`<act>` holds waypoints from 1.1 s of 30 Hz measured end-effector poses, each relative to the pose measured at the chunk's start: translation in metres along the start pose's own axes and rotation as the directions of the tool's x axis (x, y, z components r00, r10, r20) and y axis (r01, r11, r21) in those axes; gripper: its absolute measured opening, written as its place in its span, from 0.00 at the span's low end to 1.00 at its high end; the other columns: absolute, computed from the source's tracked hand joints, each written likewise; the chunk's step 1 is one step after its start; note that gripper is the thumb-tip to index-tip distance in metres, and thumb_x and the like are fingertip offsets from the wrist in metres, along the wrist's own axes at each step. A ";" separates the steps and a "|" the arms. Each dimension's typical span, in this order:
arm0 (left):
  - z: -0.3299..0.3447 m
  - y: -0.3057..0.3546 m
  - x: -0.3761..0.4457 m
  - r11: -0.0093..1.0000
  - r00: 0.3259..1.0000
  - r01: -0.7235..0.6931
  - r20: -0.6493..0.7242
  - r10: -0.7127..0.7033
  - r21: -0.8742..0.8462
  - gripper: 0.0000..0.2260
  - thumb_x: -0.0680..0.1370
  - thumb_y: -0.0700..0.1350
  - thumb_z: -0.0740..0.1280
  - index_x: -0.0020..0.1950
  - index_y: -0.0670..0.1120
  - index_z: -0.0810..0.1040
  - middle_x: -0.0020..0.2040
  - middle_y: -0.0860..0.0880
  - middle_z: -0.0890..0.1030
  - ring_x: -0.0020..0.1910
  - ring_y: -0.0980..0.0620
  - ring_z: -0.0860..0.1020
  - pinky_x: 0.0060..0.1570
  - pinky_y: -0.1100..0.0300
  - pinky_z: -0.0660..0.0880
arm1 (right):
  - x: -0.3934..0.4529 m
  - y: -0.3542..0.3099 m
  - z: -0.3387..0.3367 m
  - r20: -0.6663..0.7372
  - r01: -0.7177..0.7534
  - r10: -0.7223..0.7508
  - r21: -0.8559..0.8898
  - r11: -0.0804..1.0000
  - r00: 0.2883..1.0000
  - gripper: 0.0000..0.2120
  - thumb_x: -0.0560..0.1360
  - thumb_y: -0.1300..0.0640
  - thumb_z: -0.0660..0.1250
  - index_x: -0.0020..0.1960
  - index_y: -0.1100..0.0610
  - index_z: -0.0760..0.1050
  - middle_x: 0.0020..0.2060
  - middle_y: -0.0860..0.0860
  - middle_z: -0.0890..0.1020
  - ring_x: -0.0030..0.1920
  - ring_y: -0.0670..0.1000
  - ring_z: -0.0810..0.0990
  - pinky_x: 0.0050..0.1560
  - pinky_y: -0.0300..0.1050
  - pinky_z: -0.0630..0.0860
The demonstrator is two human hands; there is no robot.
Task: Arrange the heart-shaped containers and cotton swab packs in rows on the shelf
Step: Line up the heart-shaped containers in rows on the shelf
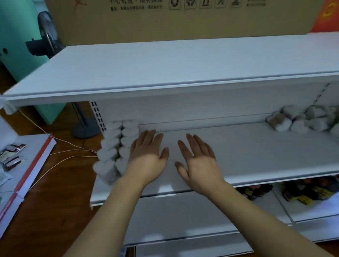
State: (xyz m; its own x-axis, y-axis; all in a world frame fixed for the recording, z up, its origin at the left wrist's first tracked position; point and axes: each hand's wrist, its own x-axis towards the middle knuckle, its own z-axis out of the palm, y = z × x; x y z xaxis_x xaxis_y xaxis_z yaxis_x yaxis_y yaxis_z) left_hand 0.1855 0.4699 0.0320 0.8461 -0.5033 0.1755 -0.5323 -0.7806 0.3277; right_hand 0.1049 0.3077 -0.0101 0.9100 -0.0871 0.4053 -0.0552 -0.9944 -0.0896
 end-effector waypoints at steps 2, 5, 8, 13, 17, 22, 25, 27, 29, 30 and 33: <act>0.014 0.040 0.010 0.999 0.999 -0.039 0.002 0.039 -0.007 0.27 0.82 0.57 0.56 0.78 0.47 0.64 0.80 0.46 0.62 0.79 0.45 0.56 0.76 0.51 0.53 | -0.008 0.037 -0.010 -0.006 -0.028 0.027 -0.018 0.999 1.000 0.31 0.76 0.42 0.57 0.72 0.58 0.72 0.70 0.62 0.72 0.70 0.65 0.71 0.67 0.61 0.71; 0.037 0.105 0.026 0.997 0.997 -0.075 0.007 0.075 -0.021 0.28 0.80 0.58 0.54 0.78 0.47 0.65 0.79 0.46 0.62 0.79 0.46 0.57 0.77 0.51 0.54 | -0.023 0.100 -0.028 -0.015 -0.076 0.076 -0.038 0.996 0.997 0.30 0.75 0.43 0.56 0.70 0.59 0.74 0.68 0.62 0.75 0.69 0.65 0.72 0.66 0.61 0.72; 0.067 0.169 0.041 0.995 0.995 -0.086 0.039 0.088 -0.052 0.25 0.83 0.55 0.59 0.79 0.48 0.63 0.80 0.47 0.61 0.79 0.47 0.56 0.77 0.52 0.52 | -0.039 0.174 -0.045 -0.026 -0.119 0.117 -0.065 0.991 0.993 0.29 0.75 0.43 0.57 0.68 0.59 0.75 0.67 0.62 0.76 0.68 0.65 0.73 0.65 0.61 0.72; 0.108 0.258 0.067 0.988 0.987 -0.103 0.110 0.116 -0.116 0.25 0.83 0.54 0.58 0.79 0.49 0.62 0.80 0.48 0.61 0.79 0.49 0.56 0.77 0.55 0.51 | -0.056 0.288 -0.055 -0.023 -0.231 0.230 -0.086 0.969 0.973 0.28 0.74 0.45 0.57 0.64 0.61 0.78 0.62 0.63 0.79 0.64 0.66 0.76 0.62 0.61 0.74; 0.131 0.301 0.095 0.985 0.974 -0.119 0.177 0.140 -0.126 0.25 0.84 0.55 0.57 0.79 0.49 0.61 0.79 0.48 0.62 0.78 0.49 0.58 0.77 0.53 0.54 | -0.055 0.358 -0.049 0.036 -0.321 0.325 -0.096 0.942 0.945 0.26 0.77 0.48 0.63 0.69 0.63 0.74 0.65 0.66 0.76 0.67 0.68 0.73 0.66 0.62 0.70; 0.155 0.341 0.130 0.969 0.954 -0.191 0.205 0.221 -0.157 0.23 0.84 0.53 0.57 0.78 0.47 0.64 0.77 0.48 0.66 0.76 0.48 0.63 0.74 0.54 0.59 | -0.035 0.425 -0.033 0.141 -0.407 0.435 -0.187 0.894 0.889 0.34 0.80 0.46 0.61 0.80 0.59 0.55 0.77 0.62 0.60 0.78 0.63 0.54 0.76 0.60 0.51; 0.170 0.350 0.148 0.966 0.946 -0.216 0.213 0.244 -0.144 0.23 0.84 0.53 0.58 0.77 0.46 0.66 0.75 0.47 0.69 0.74 0.47 0.66 0.72 0.54 0.62 | -0.023 0.449 -0.019 0.137 -0.431 0.466 -0.221 0.875 0.874 0.37 0.79 0.46 0.64 0.80 0.62 0.53 0.76 0.65 0.61 0.77 0.65 0.56 0.76 0.61 0.53; 0.177 0.353 0.155 0.967 0.942 -0.214 0.231 0.242 -0.138 0.23 0.84 0.53 0.58 0.77 0.46 0.66 0.74 0.48 0.70 0.73 0.47 0.67 0.71 0.54 0.63 | -0.013 0.461 -0.011 0.152 -0.442 0.482 -0.236 0.865 0.863 0.38 0.78 0.45 0.64 0.80 0.61 0.53 0.75 0.64 0.62 0.77 0.64 0.56 0.76 0.59 0.53; 0.182 0.353 0.159 0.970 0.938 -0.204 0.258 0.233 -0.134 0.22 0.84 0.53 0.58 0.77 0.47 0.66 0.75 0.48 0.70 0.73 0.48 0.67 0.71 0.54 0.63 | -0.004 0.470 -0.005 0.153 -0.445 0.485 -0.236 0.864 0.861 0.37 0.77 0.43 0.64 0.78 0.60 0.56 0.73 0.63 0.65 0.76 0.64 0.58 0.75 0.58 0.56; 0.184 0.354 0.160 0.971 0.937 -0.197 0.265 0.226 -0.133 0.22 0.84 0.53 0.58 0.76 0.47 0.66 0.74 0.48 0.70 0.73 0.48 0.66 0.71 0.55 0.63 | -0.001 0.474 -0.002 0.159 -0.436 0.476 -0.233 0.870 0.865 0.36 0.77 0.43 0.64 0.77 0.60 0.59 0.72 0.62 0.68 0.75 0.63 0.60 0.75 0.58 0.57; 0.188 0.358 0.166 0.978 0.948 -0.162 0.253 0.191 -0.131 0.20 0.83 0.52 0.59 0.75 0.48 0.69 0.73 0.49 0.71 0.73 0.49 0.68 0.71 0.56 0.63 | -0.003 0.485 0.007 0.154 -0.389 0.427 -0.227 0.893 0.891 0.30 0.76 0.44 0.65 0.74 0.58 0.67 0.67 0.60 0.76 0.71 0.64 0.68 0.73 0.60 0.60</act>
State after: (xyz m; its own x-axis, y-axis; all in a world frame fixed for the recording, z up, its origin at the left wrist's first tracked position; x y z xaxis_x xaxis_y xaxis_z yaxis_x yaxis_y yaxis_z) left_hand 0.1306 0.0372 0.0041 0.6934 -0.7206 -0.0062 -0.6542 -0.6331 0.4139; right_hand 0.0780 -0.1738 -0.0609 0.8505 -0.4930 0.1832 -0.4963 -0.8676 -0.0307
